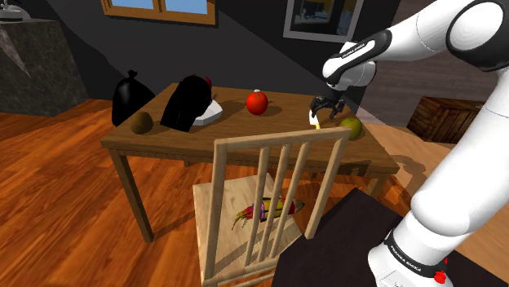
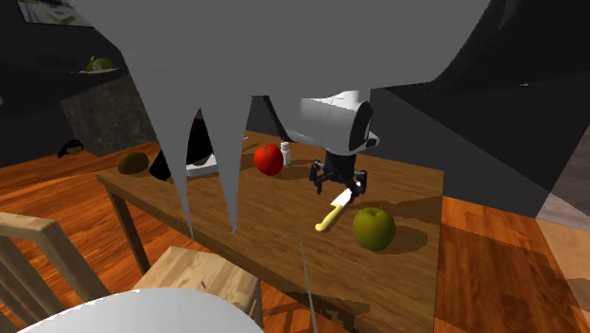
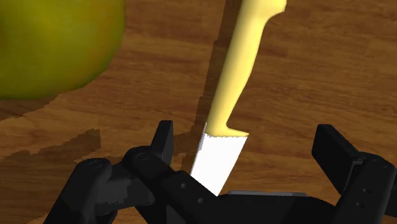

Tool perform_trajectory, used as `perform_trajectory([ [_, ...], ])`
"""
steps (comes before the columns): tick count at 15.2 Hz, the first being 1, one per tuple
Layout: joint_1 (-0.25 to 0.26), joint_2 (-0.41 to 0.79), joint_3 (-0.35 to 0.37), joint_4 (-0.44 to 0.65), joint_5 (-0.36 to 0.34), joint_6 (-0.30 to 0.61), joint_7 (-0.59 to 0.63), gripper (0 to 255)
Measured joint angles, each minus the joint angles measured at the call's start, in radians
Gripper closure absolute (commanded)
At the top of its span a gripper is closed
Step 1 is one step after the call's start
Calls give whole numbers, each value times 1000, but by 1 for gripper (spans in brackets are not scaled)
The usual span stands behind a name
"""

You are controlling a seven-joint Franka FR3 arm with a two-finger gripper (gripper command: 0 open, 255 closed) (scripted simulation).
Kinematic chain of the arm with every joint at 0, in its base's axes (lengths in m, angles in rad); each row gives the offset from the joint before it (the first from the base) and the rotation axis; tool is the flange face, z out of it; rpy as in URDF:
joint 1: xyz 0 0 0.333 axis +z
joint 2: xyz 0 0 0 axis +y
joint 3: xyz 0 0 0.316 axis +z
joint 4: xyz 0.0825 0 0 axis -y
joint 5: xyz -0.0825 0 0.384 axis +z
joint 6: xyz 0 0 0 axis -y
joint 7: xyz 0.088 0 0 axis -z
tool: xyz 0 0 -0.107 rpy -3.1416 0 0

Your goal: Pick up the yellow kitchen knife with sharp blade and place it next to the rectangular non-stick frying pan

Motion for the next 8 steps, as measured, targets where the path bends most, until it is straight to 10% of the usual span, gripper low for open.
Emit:
perform_trajectory([
  [8, -18, 128, 0, 35, 61, 96, -27, 0],
])
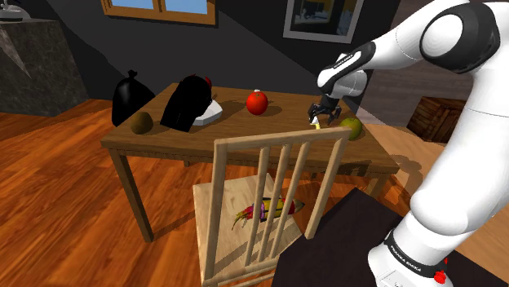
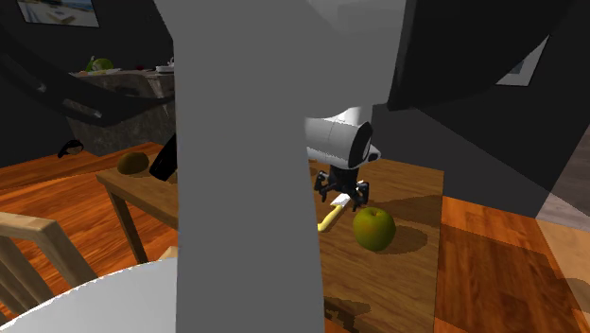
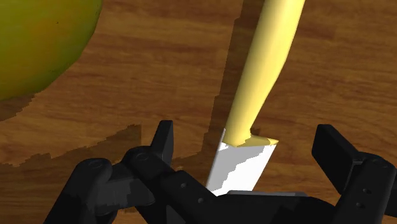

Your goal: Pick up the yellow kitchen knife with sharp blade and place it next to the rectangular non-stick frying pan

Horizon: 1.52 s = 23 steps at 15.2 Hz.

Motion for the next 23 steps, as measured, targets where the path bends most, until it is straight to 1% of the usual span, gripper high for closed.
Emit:
perform_trajectory([
  [7, -2, 17, 3, 1, 9, 16, -6, 0],
  [8, -2, 18, 3, 1, 9, 16, -6, 255],
  [18, -2, 17, 3, 1, 9, 16, -6, 255],
  [23, 1, -10, -3, 22, -8, -31, 6, 255],
])
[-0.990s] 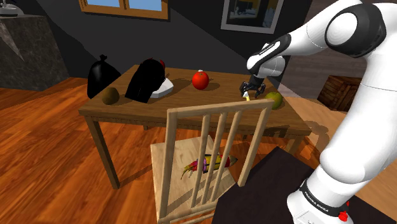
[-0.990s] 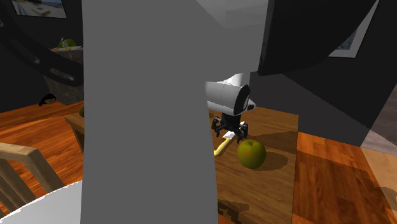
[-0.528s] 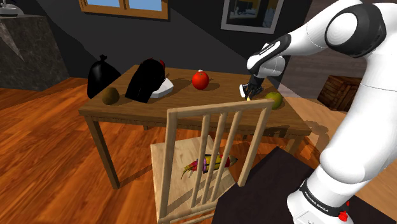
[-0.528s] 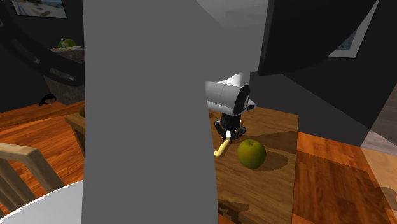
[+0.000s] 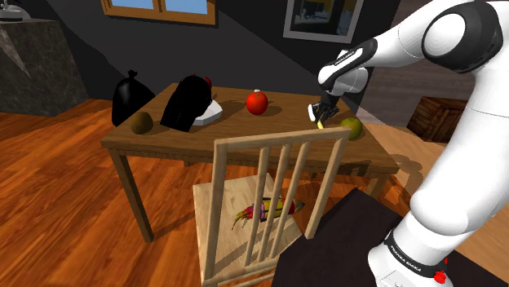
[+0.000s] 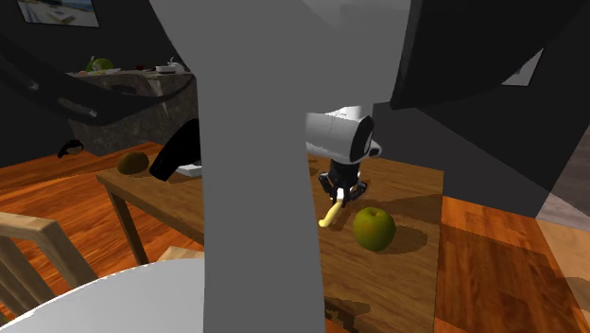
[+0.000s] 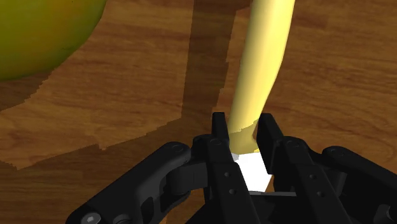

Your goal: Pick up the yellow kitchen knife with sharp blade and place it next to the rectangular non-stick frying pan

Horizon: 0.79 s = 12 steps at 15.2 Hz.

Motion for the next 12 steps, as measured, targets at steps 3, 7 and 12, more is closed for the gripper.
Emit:
perform_trajectory([
  [3, 3, -28, -4, 10, -16, -36, 12, 255],
  [7, 6, -55, -6, 36, -33, -87, 27, 255],
  [12, 8, -85, -9, 69, -50, -148, 42, 255],
])
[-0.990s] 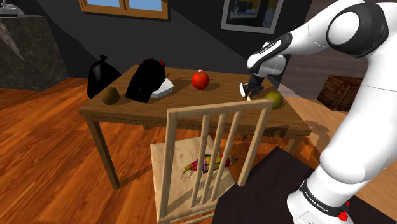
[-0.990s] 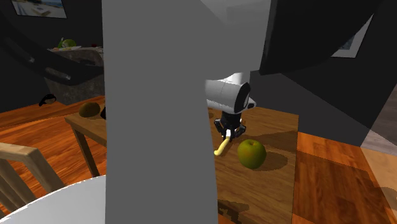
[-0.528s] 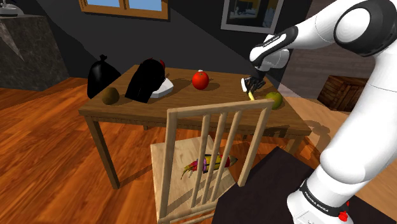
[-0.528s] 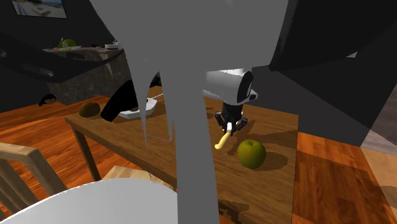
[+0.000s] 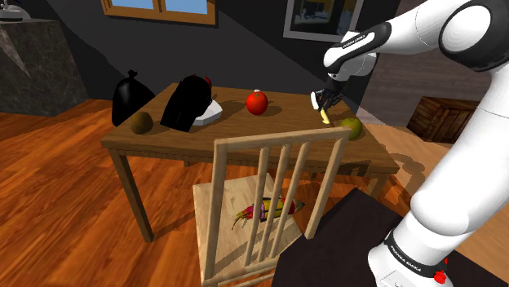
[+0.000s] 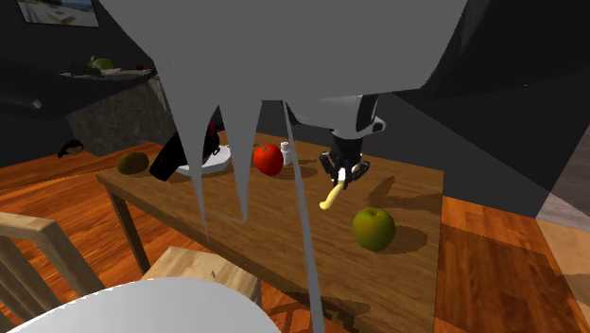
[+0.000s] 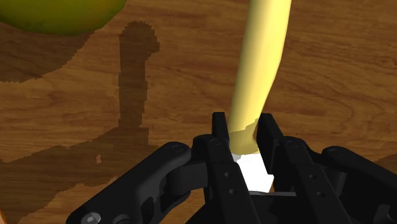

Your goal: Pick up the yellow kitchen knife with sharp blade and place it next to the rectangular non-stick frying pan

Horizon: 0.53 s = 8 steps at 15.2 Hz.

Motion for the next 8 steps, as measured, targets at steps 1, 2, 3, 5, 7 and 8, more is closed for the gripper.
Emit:
perform_trajectory([
  [1, 0, -5, 0, 6, -2, -11, 2, 255],
  [2, 1, -7, 0, 19, -5, -26, 6, 255],
  [3, 1, -15, 0, 24, -9, -38, 8, 255],
  [5, 1, -24, -1, 36, -13, -58, 11, 255],
  [7, 17, -35, 11, 28, -24, -58, 44, 255],
  [8, 26, -36, 19, 27, -29, -59, 64, 255],
])
